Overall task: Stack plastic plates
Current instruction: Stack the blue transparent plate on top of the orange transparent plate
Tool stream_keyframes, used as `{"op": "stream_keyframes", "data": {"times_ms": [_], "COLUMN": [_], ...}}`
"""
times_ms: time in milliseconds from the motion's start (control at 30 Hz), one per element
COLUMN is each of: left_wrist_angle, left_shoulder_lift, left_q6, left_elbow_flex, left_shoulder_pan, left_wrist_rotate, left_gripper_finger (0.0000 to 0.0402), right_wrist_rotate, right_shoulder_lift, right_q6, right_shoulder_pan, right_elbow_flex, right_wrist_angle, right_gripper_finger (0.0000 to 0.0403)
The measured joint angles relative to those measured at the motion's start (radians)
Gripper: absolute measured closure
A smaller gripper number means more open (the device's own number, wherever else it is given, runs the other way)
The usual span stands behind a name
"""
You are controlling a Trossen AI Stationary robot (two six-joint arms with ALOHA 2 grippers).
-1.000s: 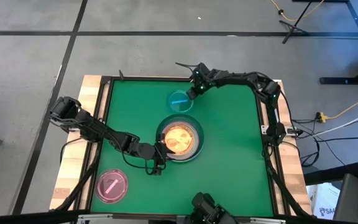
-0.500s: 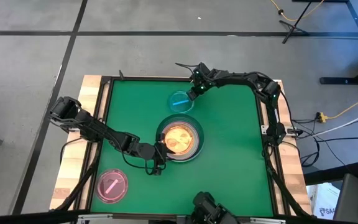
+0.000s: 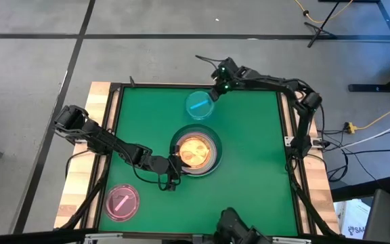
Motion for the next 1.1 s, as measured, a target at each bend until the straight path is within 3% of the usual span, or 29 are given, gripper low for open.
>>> {"op": "stream_keyframes", "data": {"times_ms": [500,667,933,1100], "left_wrist_angle": [0.000,-0.015,-0.072,-0.075], "left_shoulder_lift": [0.000,-0.032,-0.142,-0.150], "left_q6": [-0.001,-0.001,-0.008,-0.008], "left_elbow_flex": [0.000,0.000,0.001,0.001], "left_shoulder_pan": [-0.002,-0.016,-0.049,-0.062], "left_wrist_rotate": [0.001,0.004,-0.002,-0.014], "left_gripper_finger": [0.0288,0.0288,0.0288,0.0288], "right_wrist_rotate": [-0.025,-0.052,-0.014,0.096], "right_shoulder_lift": [-0.241,-0.261,-0.261,-0.247], "right_q6": [-0.095,-0.121,-0.114,-0.093], "right_shoulder_pan": [0.059,0.159,0.373,0.493], "right_elbow_flex": [0.000,-0.045,-0.153,-0.180], "right_wrist_angle": [-0.245,-0.249,-0.106,-0.023], "right_gripper_finger": [0.0403,0.0403,0.0403,0.0403]}}
